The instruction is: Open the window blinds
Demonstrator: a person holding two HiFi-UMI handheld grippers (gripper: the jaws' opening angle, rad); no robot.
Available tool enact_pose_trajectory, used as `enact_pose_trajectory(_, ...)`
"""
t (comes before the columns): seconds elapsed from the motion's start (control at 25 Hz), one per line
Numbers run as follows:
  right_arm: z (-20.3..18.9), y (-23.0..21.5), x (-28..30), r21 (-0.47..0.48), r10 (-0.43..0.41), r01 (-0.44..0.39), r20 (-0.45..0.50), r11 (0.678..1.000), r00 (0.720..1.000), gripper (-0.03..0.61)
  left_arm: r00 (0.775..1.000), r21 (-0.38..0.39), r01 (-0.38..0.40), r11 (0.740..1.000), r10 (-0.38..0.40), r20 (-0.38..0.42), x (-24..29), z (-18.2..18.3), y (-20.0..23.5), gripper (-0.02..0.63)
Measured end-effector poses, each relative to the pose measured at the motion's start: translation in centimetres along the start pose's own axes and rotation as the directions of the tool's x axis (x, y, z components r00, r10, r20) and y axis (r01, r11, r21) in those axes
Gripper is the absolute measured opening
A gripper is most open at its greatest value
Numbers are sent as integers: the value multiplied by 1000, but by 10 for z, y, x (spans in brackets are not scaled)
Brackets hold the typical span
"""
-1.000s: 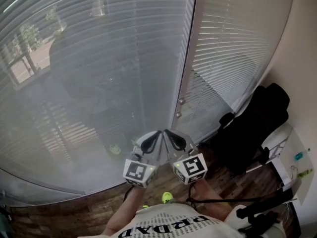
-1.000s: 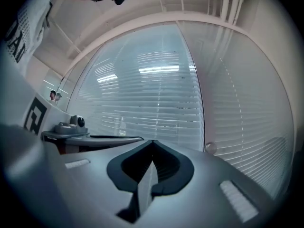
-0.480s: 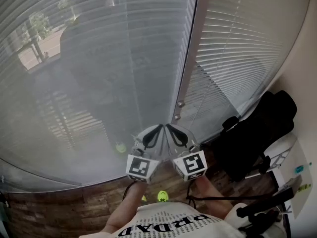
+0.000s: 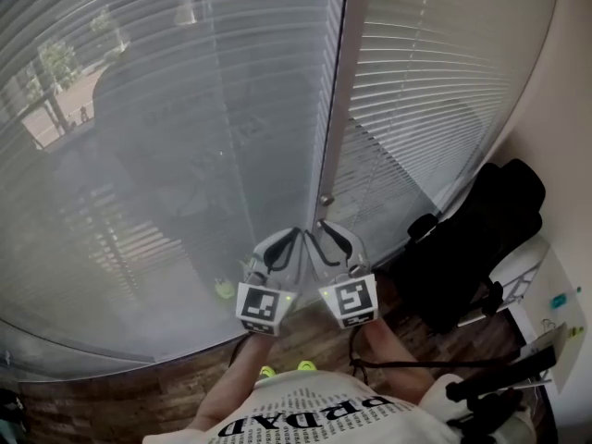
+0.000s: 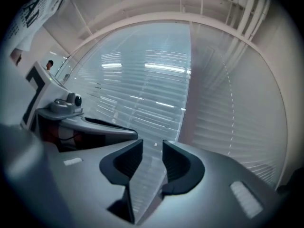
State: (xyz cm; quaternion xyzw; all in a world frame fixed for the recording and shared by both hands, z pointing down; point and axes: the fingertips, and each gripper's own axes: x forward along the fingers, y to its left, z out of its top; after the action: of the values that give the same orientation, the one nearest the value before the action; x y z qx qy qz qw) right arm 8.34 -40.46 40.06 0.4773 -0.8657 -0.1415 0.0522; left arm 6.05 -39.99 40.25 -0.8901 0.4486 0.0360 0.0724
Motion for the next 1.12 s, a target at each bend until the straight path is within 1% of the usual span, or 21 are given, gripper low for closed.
enact_pose_trajectory(0.04,-2,-6,2,-15,-14,14,-7,1000,1000,156,1000,2,1,1000,-1,-4,2,-1,1,0)
enact_pose_trajectory(0.08,-5,-12,5,-29,-29,29,-17,999,999,164,1000,4,2,1000,-2,-8,5,-2,2,32)
enact_pose_trajectory(0.12,-8,-19,7,-42,-48,46,-27,998,998,166,1000,6,3,1000,-3,-10,7,-3,3,41)
enact_pose_trajectory(0.2,-13,-32,11,-63,-83,80,-43,995,996,167,1000,7,2,1000,-2,-14,13,-5,4,40)
enact_pose_trajectory(0.28,-20,-40,15,-76,-97,93,-56,993,994,167,1000,4,3,1000,-3,-16,18,-10,3,40)
enact_pose_trajectory(0.4,-29,-49,22,-90,-106,100,-69,991,992,170,1000,1,3,1000,-3,-16,26,-17,2,40)
enact_pose_trajectory(0.56,-26,-59,30,-92,-113,105,-79,990,990,178,1000,-1,5,1000,-5,-23,34,-14,2,40)
enact_pose_trajectory(0.76,-34,-63,37,-94,-115,106,-102,990,988,179,1000,1,5,1000,-5,-23,38,-15,2,40)
enact_pose_trajectory(1.0,-38,-65,40,-85,-98,89,-111,992,989,178,1000,-5,6,1000,-6,-13,41,-12,-2,40)
enact_pose_trajectory(1.12,-38,-64,42,-97,-93,83,-108,992,990,164,1000,-8,7,1000,-8,-11,42,-12,-3,38)
